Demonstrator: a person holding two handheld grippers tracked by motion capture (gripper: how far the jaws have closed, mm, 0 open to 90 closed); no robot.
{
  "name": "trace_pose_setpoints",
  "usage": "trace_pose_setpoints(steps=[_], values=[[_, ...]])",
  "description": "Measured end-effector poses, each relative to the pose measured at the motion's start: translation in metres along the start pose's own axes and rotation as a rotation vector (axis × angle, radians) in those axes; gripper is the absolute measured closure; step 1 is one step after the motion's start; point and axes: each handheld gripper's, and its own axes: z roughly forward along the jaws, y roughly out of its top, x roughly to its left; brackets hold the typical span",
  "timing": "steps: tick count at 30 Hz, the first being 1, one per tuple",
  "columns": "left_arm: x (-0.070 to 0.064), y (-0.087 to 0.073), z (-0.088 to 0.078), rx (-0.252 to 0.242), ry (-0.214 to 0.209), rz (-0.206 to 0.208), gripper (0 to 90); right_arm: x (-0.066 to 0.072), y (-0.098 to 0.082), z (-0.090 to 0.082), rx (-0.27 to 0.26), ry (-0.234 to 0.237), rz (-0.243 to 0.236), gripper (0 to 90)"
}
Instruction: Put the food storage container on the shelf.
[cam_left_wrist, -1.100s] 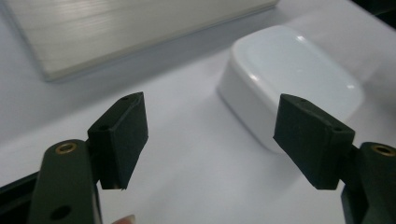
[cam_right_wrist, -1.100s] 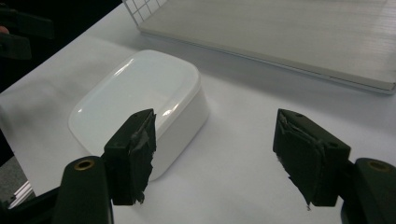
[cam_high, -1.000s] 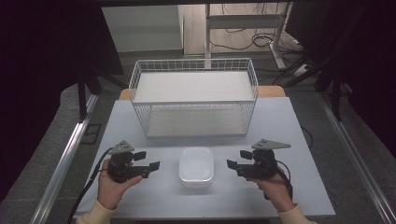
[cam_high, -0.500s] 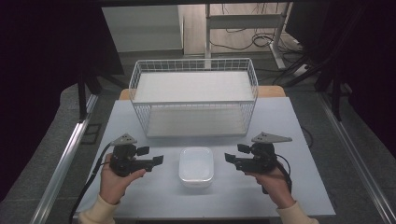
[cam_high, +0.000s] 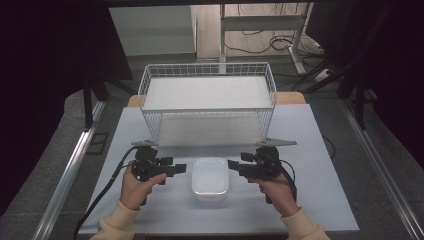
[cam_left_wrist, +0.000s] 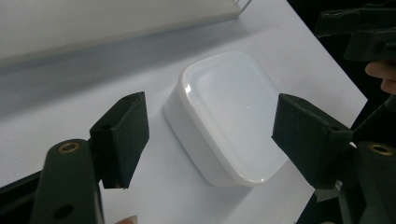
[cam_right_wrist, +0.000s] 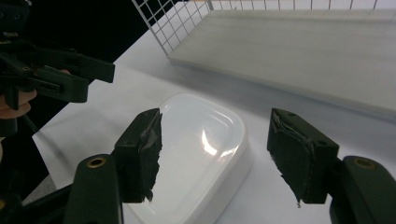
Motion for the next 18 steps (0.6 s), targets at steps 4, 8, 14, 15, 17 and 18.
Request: trace_pose_setpoints(steps=[4,8,14,15,17,18], values=[[0.003,-0.002,0.008,0.017,-0.045,-0.030,27.6,-0.004,-0.009,0.002,0.010,0.017,0.039,35.4],[0.004,-0.003,0.014,0.025,-0.071,-0.052,27.5,-0.007,-0.014,0.006,0.026,0.025,0.061,35.4],[0.007,-0.006,0.029,0.045,-0.085,-0.082,27.4,-0.008,-0.019,0.015,0.054,0.027,0.069,35.3],[0.007,-0.006,0.031,0.050,-0.087,-0.082,27.3,-0.009,-0.021,0.018,0.067,0.028,0.072,35.3],[0.009,-0.007,0.035,0.059,-0.094,-0.090,27.3,-0.009,-0.022,0.020,0.073,0.030,0.074,35.3],[0.009,-0.007,0.036,0.058,-0.098,-0.096,27.2,-0.009,-0.024,0.023,0.082,0.032,0.077,35.1]])
